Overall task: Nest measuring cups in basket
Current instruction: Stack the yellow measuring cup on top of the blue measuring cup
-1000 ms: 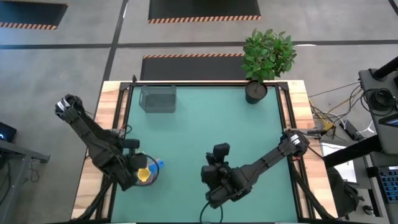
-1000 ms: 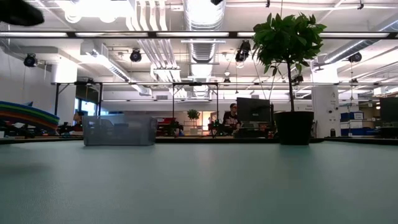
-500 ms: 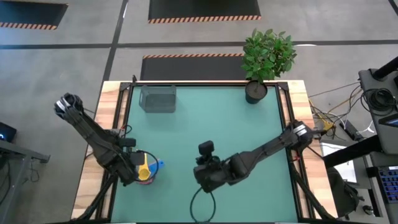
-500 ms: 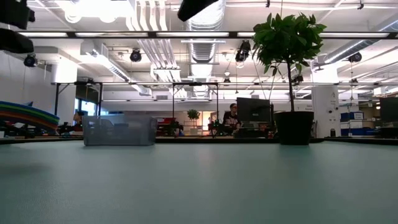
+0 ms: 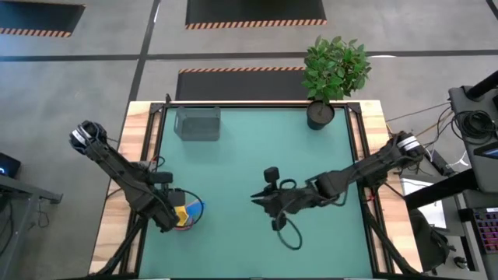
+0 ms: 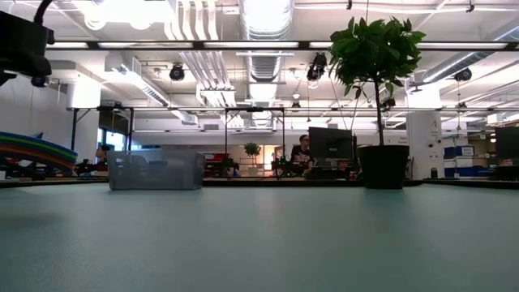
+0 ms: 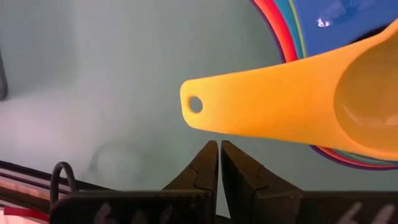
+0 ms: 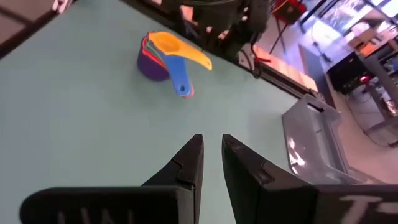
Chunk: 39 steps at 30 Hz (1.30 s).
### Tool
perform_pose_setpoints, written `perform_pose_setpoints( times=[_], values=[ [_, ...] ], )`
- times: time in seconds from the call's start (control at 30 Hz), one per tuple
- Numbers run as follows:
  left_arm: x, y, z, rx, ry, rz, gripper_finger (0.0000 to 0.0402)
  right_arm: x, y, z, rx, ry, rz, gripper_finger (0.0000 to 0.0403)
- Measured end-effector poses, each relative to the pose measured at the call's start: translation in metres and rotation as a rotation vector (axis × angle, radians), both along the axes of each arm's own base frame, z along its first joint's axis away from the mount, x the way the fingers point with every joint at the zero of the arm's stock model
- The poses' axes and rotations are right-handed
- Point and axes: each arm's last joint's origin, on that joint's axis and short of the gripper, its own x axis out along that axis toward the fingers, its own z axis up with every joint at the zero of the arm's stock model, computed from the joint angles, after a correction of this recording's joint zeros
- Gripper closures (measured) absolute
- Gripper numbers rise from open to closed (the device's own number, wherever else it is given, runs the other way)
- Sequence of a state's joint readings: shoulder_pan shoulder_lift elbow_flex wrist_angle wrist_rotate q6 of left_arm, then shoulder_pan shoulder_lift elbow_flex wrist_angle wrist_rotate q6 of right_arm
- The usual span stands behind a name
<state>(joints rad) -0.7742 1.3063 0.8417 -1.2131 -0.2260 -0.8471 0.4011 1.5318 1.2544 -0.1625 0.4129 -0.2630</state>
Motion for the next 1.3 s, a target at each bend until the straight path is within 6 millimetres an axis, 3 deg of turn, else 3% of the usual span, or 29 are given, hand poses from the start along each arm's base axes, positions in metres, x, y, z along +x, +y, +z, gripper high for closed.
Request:
perform_pose_setpoints(
  times=[0.4,0.83,1.13,1.3],
  values=[
    [0.008,-0.003,-0.001,0.008,-0.089,0.0,0.0402,-0.023,-0.011,-0.003,-0.003,-0.091,0.01,0.0355],
    [0.019,-0.012,0.031,-0.031,-0.144,-0.106,0.0401,-0.023,-0.011,-0.002,-0.002,-0.093,0.011,0.0355],
    [0.005,0.002,0.002,0.056,-0.052,-0.026,0.0401,-0.023,-0.011,-0.002,-0.002,-0.093,0.011,0.0355],
    [0.007,0.0,-0.008,0.015,-0.096,-0.009,0.0401,-0.023,-0.011,-0.003,-0.002,-0.092,0.011,0.0355]
  ],
)
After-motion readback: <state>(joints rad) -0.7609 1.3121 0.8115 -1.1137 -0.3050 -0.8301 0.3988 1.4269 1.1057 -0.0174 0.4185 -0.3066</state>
